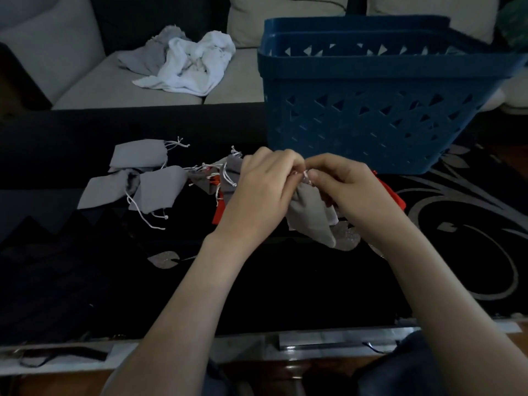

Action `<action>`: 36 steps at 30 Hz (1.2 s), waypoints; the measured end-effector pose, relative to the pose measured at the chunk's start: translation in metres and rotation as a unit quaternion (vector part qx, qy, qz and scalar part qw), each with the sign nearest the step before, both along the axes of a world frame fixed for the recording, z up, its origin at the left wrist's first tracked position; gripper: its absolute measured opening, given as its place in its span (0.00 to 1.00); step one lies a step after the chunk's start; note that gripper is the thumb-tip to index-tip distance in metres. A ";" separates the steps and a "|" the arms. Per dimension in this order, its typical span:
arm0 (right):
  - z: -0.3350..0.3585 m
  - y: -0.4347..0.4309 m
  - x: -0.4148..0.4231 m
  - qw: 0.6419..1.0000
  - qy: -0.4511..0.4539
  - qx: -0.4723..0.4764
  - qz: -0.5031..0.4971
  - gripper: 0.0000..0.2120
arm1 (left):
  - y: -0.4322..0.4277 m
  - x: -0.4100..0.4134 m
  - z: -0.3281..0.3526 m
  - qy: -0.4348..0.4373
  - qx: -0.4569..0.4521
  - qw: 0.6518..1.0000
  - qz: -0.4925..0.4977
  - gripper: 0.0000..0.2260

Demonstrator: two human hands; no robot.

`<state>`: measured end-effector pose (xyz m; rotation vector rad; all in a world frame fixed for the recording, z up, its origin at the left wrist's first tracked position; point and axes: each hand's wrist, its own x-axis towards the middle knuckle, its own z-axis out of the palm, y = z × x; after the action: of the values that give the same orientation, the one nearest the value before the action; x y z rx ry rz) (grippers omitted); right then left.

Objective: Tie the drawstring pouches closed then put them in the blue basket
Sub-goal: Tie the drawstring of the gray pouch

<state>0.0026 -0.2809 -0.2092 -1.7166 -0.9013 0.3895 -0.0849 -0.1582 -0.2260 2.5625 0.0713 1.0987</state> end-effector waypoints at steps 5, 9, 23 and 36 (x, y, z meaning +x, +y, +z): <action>0.002 -0.003 -0.001 1.000 0.024 -0.007 0.008 0.08 | 0.000 -0.002 0.003 -0.051 0.033 0.998 0.003 0.06; 0.004 -0.006 0.000 0.999 0.031 0.007 0.005 0.08 | 0.001 -0.002 0.001 -0.073 0.018 0.997 -0.008 0.03; -0.004 -0.003 0.003 0.973 0.211 0.065 0.060 0.07 | -0.001 -0.004 0.001 -0.116 0.032 0.992 -0.042 0.11; -0.004 0.003 -0.001 0.988 0.122 0.087 0.027 0.08 | 0.000 0.001 -0.001 -0.047 -0.052 0.992 0.104 0.07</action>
<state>0.0020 -0.2780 -0.2128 -1.4514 -0.7790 0.5291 -0.0841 -0.1579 -0.2273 2.4480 0.3707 1.2547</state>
